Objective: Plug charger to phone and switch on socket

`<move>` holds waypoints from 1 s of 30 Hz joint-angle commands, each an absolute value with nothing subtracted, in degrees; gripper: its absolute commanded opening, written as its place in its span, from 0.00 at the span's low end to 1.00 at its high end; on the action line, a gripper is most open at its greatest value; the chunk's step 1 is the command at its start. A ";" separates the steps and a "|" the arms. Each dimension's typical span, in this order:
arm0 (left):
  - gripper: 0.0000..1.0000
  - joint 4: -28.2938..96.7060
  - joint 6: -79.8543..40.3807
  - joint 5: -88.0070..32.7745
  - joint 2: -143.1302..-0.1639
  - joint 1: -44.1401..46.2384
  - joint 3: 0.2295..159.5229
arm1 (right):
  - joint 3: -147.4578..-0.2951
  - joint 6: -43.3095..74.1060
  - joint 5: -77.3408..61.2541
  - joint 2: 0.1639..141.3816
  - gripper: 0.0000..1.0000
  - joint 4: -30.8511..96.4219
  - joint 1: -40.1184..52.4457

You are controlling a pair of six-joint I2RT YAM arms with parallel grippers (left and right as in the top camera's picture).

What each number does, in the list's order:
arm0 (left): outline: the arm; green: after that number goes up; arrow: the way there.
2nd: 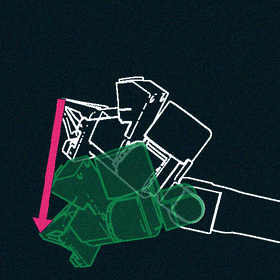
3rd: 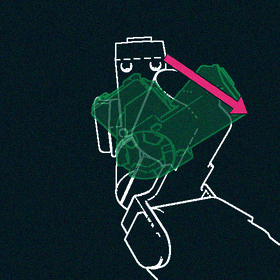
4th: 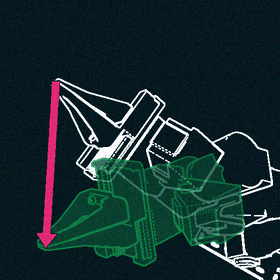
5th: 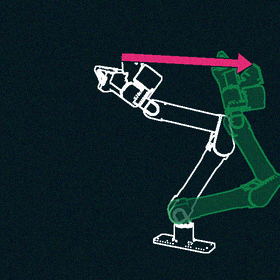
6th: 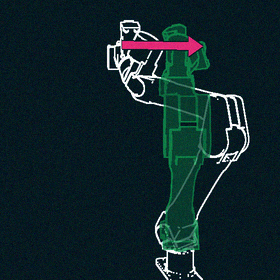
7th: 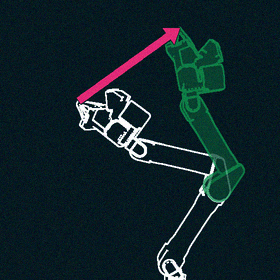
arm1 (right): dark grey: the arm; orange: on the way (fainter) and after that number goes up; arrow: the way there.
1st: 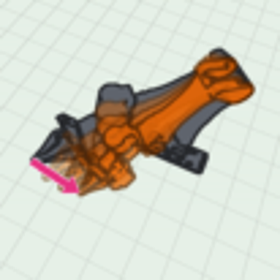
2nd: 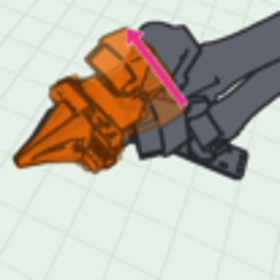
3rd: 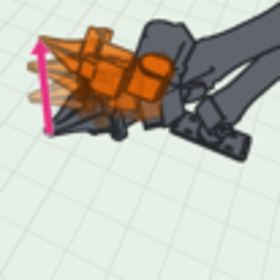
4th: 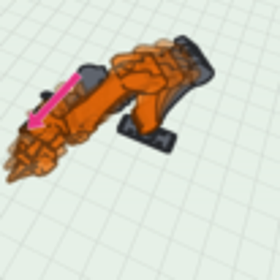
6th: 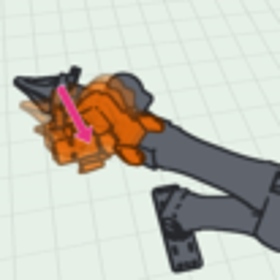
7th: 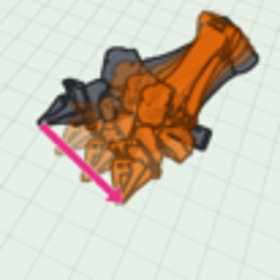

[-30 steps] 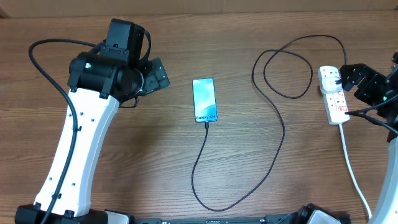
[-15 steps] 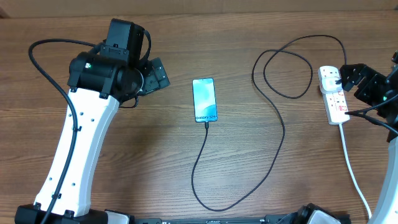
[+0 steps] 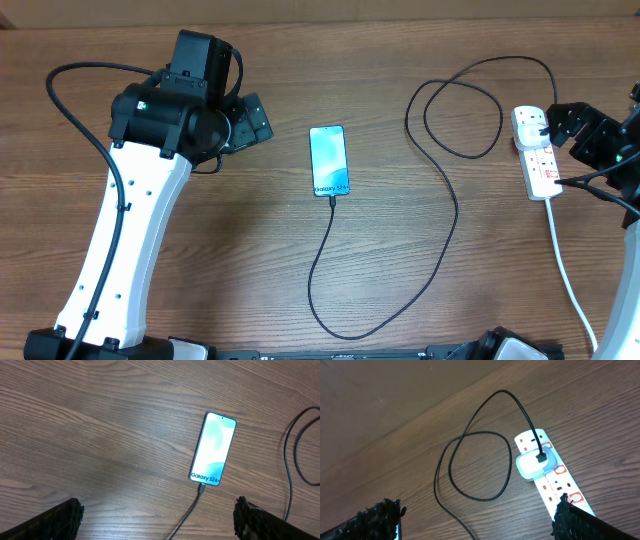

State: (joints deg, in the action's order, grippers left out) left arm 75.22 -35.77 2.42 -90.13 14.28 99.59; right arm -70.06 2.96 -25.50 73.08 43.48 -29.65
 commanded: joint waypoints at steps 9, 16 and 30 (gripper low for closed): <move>1.00 75.18 -34.20 4.38 -89.17 14.66 99.88 | -69.80 2.57 -25.69 72.93 1.00 43.42 -29.65; 1.00 75.18 -34.22 6.59 -87.39 14.66 99.85 | -69.80 2.55 -25.69 72.93 1.00 43.44 -29.65; 0.99 69.91 -34.24 11.22 -76.60 14.66 93.69 | -69.80 2.57 -25.69 72.93 1.00 43.44 -29.65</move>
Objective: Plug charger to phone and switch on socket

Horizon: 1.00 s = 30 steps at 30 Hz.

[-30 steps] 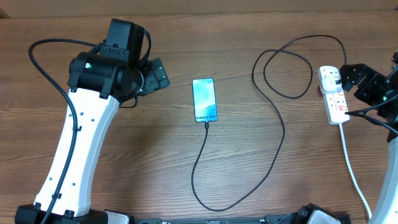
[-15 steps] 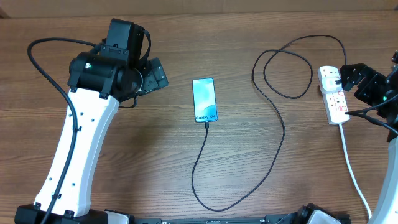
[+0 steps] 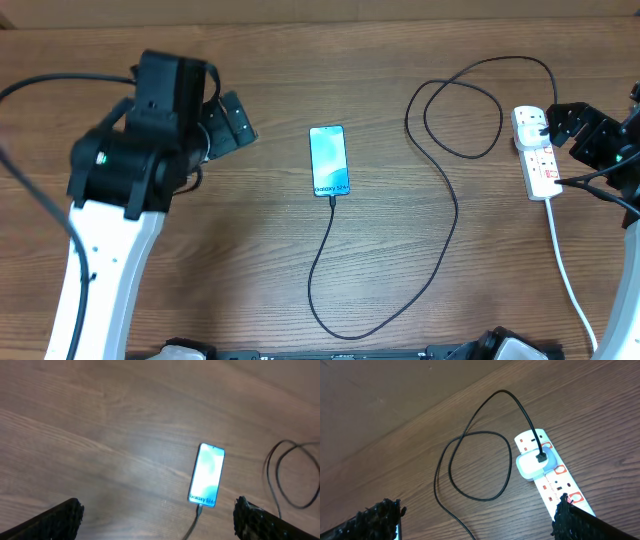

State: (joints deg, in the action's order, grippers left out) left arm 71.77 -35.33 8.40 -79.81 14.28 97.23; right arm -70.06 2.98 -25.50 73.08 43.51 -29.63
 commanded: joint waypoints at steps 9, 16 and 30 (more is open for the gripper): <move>0.99 47.55 -34.20 12.03 -61.71 14.66 70.81 | -69.80 2.55 -25.69 72.93 1.00 43.44 -29.65; 1.00 24.86 -29.71 11.99 -45.87 14.66 47.37 | -69.80 2.57 -25.69 72.93 1.00 43.44 -29.65; 0.99 -0.95 -26.33 7.38 -21.43 10.39 15.44 | -69.80 2.57 -25.69 72.93 1.00 43.44 -29.63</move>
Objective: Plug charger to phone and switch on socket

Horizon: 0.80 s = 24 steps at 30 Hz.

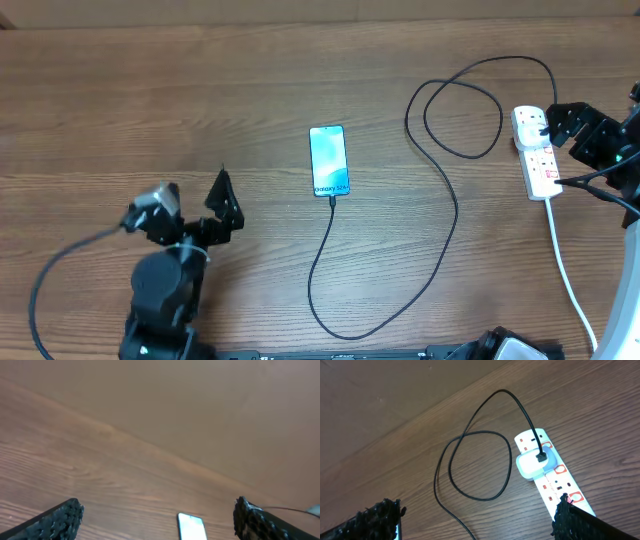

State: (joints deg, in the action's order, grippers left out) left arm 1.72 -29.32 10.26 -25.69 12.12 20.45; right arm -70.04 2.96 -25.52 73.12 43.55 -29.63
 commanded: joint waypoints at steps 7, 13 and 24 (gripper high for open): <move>1.00 -7.81 -20.71 -0.21 -11.33 6.13 4.27 | -69.80 2.57 -25.69 72.93 1.00 43.42 -29.65; 1.00 -5.04 -19.73 -4.16 -5.61 2.07 0.30 | -69.80 2.57 -25.69 72.93 1.00 43.42 -29.63; 1.00 3.40 -5.41 -11.66 -0.19 -1.28 0.30 | -69.80 2.57 -25.69 72.93 1.00 43.44 -29.63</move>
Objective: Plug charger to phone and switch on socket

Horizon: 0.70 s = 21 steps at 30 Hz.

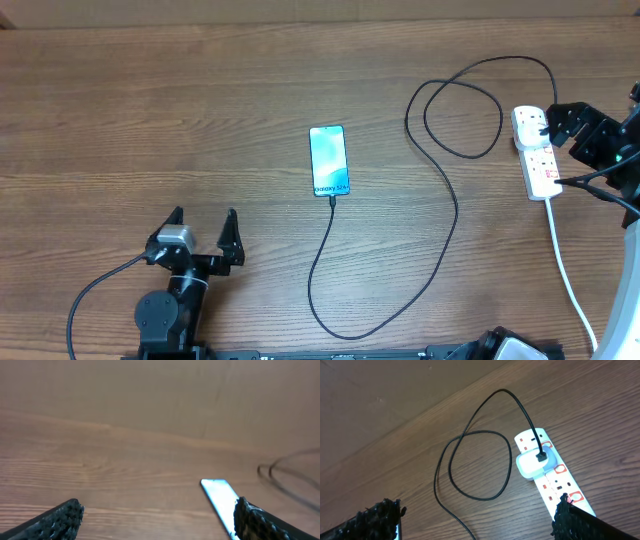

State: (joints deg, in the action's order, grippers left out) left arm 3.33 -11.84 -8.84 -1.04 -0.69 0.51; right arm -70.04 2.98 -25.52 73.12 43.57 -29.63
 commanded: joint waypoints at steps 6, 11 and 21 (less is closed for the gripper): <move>1.00 3.44 -0.91 -11.66 -0.19 -1.30 0.30 | -69.80 2.57 -25.69 72.93 1.00 43.44 -29.65; 1.00 3.62 1.80 -11.25 -0.19 -1.39 0.30 | -69.80 2.55 -25.69 72.93 1.00 43.42 -29.63; 1.00 3.99 1.76 -7.51 -0.19 -1.50 0.27 | -69.80 2.57 -25.69 72.93 1.00 43.44 -29.63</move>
